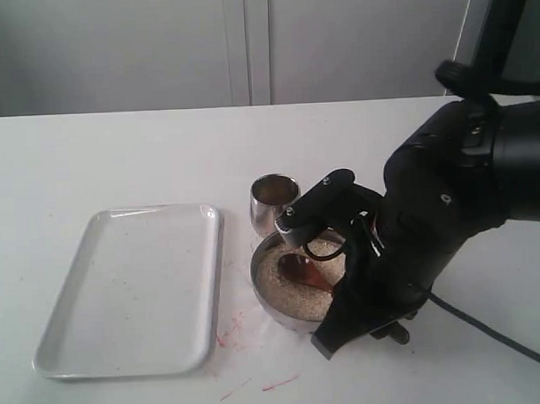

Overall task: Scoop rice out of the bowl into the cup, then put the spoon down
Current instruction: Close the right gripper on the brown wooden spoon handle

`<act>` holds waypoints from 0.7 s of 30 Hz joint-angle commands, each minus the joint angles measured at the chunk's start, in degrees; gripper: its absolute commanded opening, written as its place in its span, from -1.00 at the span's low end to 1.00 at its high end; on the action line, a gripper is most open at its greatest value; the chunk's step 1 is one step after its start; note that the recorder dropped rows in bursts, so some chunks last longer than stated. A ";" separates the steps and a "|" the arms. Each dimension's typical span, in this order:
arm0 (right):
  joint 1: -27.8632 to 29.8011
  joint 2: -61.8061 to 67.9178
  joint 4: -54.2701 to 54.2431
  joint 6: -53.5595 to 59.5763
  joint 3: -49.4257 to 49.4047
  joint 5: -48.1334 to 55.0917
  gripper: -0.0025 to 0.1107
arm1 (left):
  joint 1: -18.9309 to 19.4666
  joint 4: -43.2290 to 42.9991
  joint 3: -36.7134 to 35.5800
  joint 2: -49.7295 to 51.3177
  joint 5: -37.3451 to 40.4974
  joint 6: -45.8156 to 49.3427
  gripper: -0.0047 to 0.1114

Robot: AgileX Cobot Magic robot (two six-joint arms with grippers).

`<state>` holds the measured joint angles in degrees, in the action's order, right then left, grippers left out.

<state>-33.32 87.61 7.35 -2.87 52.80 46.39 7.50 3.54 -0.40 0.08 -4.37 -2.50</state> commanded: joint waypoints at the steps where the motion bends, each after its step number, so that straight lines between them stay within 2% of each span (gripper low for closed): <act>1: -0.27 -0.05 1.33 0.43 -0.24 0.16 -0.30 | -0.24 0.28 0.40 -0.08 -0.33 -0.31 -0.67; 6: -0.27 -0.05 3.49 -0.55 -0.24 0.90 -0.30 | -0.24 0.28 0.40 -0.08 -0.33 -0.31 -0.67; 21: -0.27 -0.05 0.16 -0.95 -0.24 0.64 -0.30 | -0.24 0.28 0.40 -0.08 -0.33 -0.31 -0.67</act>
<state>-33.32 87.60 7.63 -3.56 52.80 47.35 7.50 3.54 -0.40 0.08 -4.37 -2.50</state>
